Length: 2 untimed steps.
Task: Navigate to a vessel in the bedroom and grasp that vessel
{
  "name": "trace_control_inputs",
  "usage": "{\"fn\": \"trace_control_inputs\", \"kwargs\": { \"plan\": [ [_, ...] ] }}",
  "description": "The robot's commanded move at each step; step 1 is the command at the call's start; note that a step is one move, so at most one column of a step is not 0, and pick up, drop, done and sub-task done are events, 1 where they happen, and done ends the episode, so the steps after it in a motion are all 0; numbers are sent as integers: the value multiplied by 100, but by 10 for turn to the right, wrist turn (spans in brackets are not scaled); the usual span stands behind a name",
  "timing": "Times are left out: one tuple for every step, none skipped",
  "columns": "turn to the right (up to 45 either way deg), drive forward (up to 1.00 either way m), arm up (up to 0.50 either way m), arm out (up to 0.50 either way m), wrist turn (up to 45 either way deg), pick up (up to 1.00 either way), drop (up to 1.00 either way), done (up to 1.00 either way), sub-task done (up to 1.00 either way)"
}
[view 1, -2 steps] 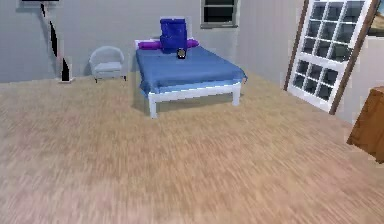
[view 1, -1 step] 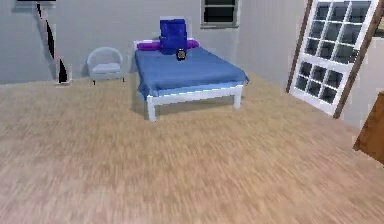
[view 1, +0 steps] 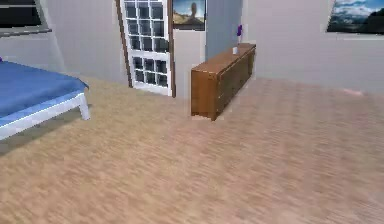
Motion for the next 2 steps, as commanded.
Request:
{"fn": "trace_control_inputs", "kwargs": {
  "plan": [
    [240, 0, 0, 0, 0, 0, 0, 0, 0],
    [0, 100, 0, 0, 0, 0, 0, 0, 0]
  ]
}}
